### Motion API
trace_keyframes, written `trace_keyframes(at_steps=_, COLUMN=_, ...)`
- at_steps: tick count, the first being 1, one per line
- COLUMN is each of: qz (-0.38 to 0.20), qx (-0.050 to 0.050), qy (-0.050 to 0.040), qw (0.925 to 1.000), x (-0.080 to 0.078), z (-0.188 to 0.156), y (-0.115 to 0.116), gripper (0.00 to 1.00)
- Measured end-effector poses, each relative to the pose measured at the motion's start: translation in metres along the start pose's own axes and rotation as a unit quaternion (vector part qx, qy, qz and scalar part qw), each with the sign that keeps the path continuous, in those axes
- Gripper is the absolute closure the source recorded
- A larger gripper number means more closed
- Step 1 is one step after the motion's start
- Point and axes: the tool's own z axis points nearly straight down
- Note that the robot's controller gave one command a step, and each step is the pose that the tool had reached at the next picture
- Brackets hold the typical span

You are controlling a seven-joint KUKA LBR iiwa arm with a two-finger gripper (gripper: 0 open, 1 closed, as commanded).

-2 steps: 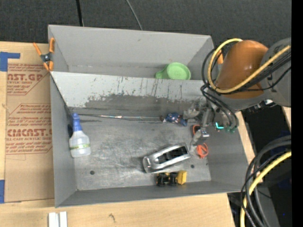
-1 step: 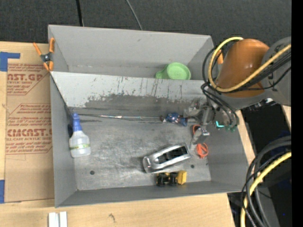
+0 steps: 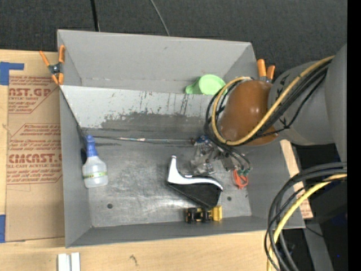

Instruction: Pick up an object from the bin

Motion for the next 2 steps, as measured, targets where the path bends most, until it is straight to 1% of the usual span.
trace_keyframes(at_steps=1, qz=-0.001, qx=-0.001, qy=-0.0141, qw=0.9999, x=-0.0059, z=0.0016, y=0.005, gripper=0.0)
trace_keyframes(at_steps=2, qz=-0.001, qx=-0.001, qy=-0.0138, qw=0.9999, x=-0.0058, z=0.0014, y=0.0048, gripper=0.0)
